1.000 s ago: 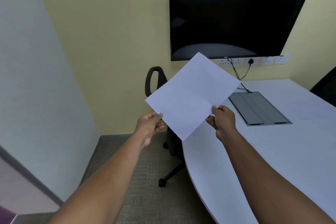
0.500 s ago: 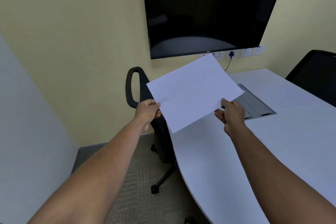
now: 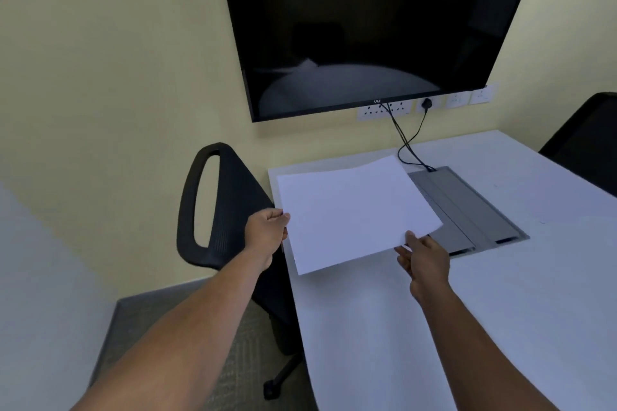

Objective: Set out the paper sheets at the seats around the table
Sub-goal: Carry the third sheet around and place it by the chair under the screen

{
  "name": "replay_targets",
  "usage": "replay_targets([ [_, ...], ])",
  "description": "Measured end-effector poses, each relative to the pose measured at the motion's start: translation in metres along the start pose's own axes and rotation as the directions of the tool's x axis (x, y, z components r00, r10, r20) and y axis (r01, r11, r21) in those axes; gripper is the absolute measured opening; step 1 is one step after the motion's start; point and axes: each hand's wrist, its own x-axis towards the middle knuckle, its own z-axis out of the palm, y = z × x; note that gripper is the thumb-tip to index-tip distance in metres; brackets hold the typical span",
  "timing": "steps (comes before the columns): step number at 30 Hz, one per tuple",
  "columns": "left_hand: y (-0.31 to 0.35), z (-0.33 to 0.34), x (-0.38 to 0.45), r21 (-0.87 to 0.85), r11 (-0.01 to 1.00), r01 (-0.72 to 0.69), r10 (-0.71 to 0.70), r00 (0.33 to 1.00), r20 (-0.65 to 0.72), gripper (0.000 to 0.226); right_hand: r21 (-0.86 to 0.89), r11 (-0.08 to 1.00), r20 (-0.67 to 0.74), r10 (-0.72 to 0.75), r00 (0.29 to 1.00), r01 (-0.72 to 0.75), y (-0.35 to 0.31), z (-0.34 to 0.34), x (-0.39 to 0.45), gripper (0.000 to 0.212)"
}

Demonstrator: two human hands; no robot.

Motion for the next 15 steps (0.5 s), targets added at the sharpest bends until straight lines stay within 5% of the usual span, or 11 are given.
replay_targets([
  [15,-0.106,0.063,0.1,0.128,0.966,0.226,-0.206,0.966,-0.156,0.017,-0.153,0.976,-0.102,0.142,0.985,-0.156,0.096,0.005,0.105,0.032],
])
